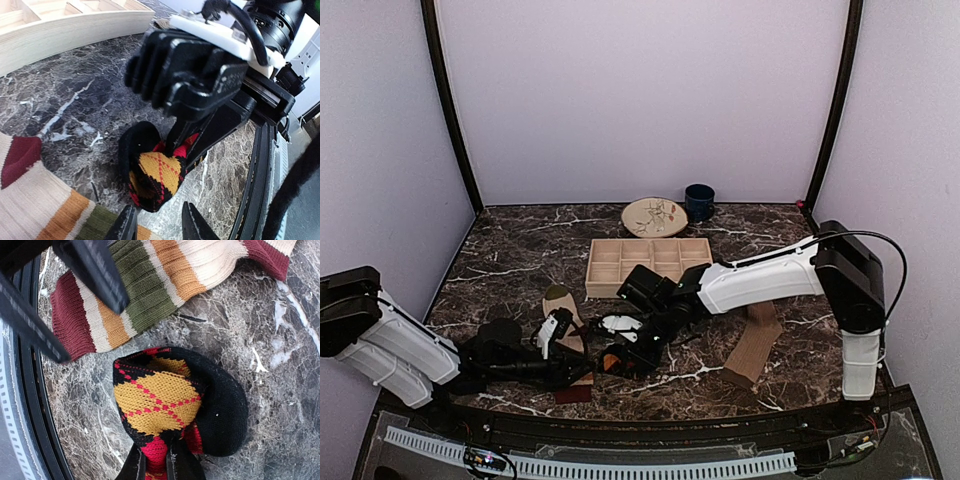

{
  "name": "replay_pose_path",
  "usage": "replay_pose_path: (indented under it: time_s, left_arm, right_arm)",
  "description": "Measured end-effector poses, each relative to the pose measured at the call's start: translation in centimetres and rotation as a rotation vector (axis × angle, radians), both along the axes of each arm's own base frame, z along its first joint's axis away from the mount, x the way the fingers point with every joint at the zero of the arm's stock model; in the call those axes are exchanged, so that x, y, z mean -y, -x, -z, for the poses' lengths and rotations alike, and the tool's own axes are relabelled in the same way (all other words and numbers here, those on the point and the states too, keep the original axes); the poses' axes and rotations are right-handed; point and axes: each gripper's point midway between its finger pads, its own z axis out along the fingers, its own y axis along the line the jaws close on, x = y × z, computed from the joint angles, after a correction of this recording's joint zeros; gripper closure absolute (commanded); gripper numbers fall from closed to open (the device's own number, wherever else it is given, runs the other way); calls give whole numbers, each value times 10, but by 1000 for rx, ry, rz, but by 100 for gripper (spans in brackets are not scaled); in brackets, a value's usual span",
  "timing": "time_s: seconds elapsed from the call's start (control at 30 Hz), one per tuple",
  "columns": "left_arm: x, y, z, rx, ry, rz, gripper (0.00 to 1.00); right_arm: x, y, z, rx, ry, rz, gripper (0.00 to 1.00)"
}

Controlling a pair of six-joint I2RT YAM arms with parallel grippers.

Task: Roll the socks
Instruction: Roll the sock at the center of the board.

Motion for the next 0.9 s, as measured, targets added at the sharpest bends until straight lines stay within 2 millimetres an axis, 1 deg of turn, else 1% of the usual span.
replay_pose_path:
  time_s: [0.17,0.37,0.7,0.77,0.9]
  left_arm:
    - [9,8,6,-7,5,54,66]
    - [15,12,11,-10,8,90,65]
    - [28,5,-6,45,47,106,62]
    - [30,4,-4,46,41,107,62]
    - [28,3,8,33,6,104,62]
  right_arm:
    - [1,-1,-1,-33,-9,11,100]
    - [1,-2,-1,-101,-26,26,100]
    - [0,-1,-1,-218,-62,25,100]
    - [0,0,-2,-231,-66,22,100]
    - [1,2,-1,-248,-67,17,100]
